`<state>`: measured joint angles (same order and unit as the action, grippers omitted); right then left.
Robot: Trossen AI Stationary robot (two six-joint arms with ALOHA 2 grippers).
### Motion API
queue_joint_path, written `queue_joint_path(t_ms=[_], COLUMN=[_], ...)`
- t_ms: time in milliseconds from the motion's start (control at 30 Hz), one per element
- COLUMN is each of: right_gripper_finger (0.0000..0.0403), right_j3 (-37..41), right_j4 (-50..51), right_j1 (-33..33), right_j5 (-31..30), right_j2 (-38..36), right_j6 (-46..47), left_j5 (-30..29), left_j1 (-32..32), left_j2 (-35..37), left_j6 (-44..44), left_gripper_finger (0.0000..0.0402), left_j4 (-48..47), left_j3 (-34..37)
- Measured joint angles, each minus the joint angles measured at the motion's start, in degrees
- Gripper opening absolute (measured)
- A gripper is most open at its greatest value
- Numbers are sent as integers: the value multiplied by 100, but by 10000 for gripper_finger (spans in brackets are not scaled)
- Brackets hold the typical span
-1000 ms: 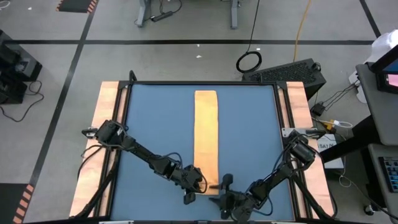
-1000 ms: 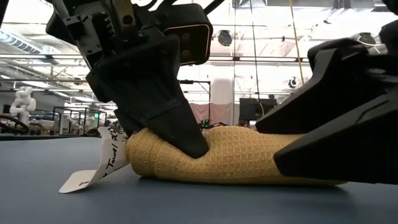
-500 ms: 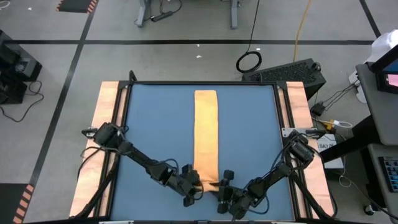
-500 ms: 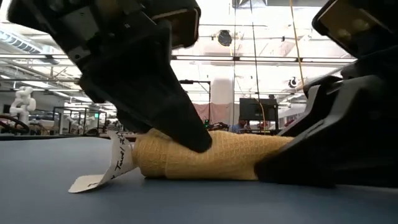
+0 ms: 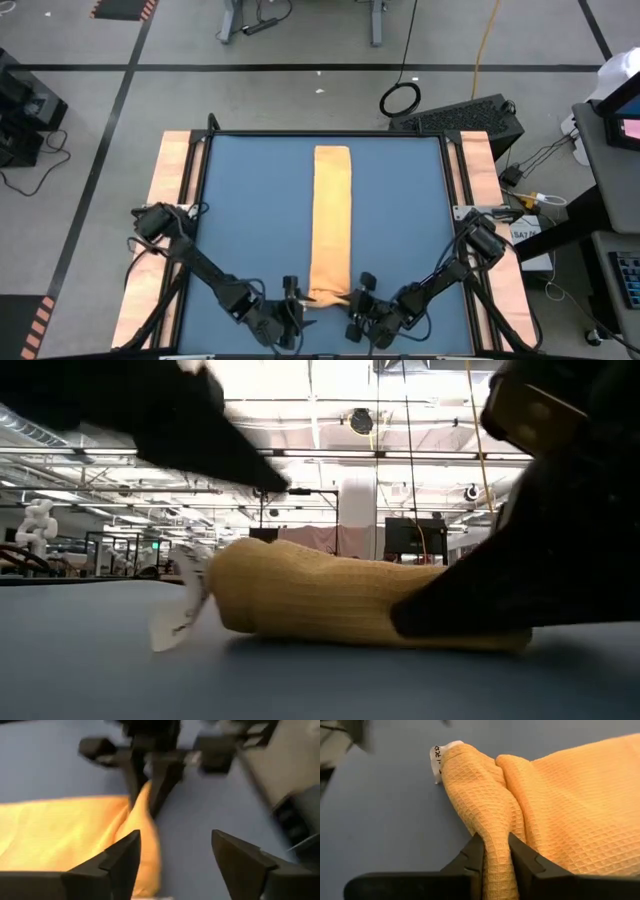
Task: Roll towel into tight, uniform cylinder
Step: Roll the orange microfiber cloth
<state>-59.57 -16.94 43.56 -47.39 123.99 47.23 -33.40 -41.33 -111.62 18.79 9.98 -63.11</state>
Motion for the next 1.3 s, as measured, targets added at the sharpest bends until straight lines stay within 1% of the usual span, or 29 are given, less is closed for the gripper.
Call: queue_joint_path(t_ms=[100, 167, 233, 300, 367, 433, 500, 567, 633, 733, 767, 800, 833, 900, 967, 1033, 1100, 1167, 1233, 1300], right_gripper_finger=[45, 42, 41, 41, 43, 43, 44, 44, 45, 50, 56, 65, 76, 103, 135, 168, 199, 226, 244, 254], right_j3=[-1, -2, -2, -2, 0, 0, 0, 1, 3, 4, 7, 13, 14, 16, 17, 17, 17, 17, 14, 12], right_j4=[-184, -382, -559, -687, -721, -718, -722, -770, -763, -577, -488, -385, -299, -119, 98, 386, 552, 557, 410, 245], right_j1=[-91, -161, -208, -238, -264, -301, -337, -353, -353, -354, -345, -328, -308, -232, -110, 29, 191, 396, 564, 731], right_j5=[438, 774, 982, 1071, 1182, 1321, 1450, 1469, 1468, 1494, 1498, 1508, 1502, 1484, 1472, 1395, 1128, 703, 335, 28], right_j2=[-6, -7, -7, -7, -7, -8, -16, -30, -102, -259, -327, -398, -468, -604, -724, -822, -851, -849, -811, -719], right_j6=[196, 251, 311, 314, 377, 464, 506, 505, 480, 476, 364, 183, -35, -583, -1073, -1385, -1702, -2053, -2433, -2837], left_j5=[-402, -483, -478, -268, -181, -180, -177, -169, -133, -41, 16, 56, 101, 269, 529, 827, 1070, 1195, 1367, 1562], left_j1=[-54, -68, -71, -60, -53, -53, -53, -34, -6, 29, 58, 86, 124, 195, 279, 384, 481, 551, 644, 739], left_j2=[-252, -370, -484, -554, -576, -579, -579, -579, -579, -579, -576, -564, -554, -544, -544, -537, -526, -524, -524, -524], left_j6=[-35, -134, -135, -129, -114, -113, -77, 13, 110, 452, 590, 736, 889, 1091, 1273, 1485, 1553, 1638, 1709, 1817], left_gripper_finger=[265, 270, 271, 271, 270, 262, 242, 209, 163, 78, 49, 31, 28, 29, 41, 48, 47, 43, 38, 38], left_j4=[9, 75, 156, 155, 154, 152, 154, 135, 83, -62, -103, -137, -171, -205, -227, -246, -269, -259, -234, -169], left_j3=[11, 11, 11, 11, 11, 11, 11, 11, 11, 10, 4, -4, -7, -7, -7, -7, -7, -7, -7, -6])
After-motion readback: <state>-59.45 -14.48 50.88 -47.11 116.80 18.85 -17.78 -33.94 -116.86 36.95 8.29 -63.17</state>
